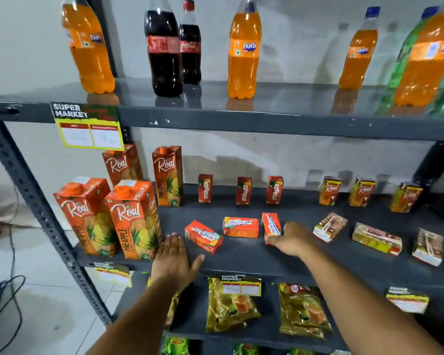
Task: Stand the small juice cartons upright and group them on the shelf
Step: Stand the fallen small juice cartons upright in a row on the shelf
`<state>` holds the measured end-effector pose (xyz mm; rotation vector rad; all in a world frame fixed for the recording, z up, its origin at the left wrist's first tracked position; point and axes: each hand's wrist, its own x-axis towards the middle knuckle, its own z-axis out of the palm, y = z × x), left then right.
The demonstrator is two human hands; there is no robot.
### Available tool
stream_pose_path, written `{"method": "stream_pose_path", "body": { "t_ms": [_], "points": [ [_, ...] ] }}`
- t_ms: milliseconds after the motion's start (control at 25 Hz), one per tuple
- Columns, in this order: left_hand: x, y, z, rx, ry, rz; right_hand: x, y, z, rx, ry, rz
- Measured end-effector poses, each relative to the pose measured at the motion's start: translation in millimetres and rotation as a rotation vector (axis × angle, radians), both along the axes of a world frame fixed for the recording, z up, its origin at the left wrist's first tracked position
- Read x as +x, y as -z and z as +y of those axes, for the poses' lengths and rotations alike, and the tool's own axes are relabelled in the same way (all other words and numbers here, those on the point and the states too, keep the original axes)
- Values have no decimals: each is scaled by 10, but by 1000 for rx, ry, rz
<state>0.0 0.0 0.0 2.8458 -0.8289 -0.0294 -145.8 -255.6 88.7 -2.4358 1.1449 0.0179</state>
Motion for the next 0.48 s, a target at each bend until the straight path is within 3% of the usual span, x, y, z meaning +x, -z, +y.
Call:
{"method": "stream_pose_path", "body": {
  "t_ms": [280,360,480],
  "points": [
    [115,222,33,-44,79,-128,140,211,85,-59,188,-85],
    [125,225,35,-46,84,-145,148,150,-120,-124,135,-26],
    [137,239,29,-42,77,-159,187,-132,-473,-288,-126,65]
  ]
}}
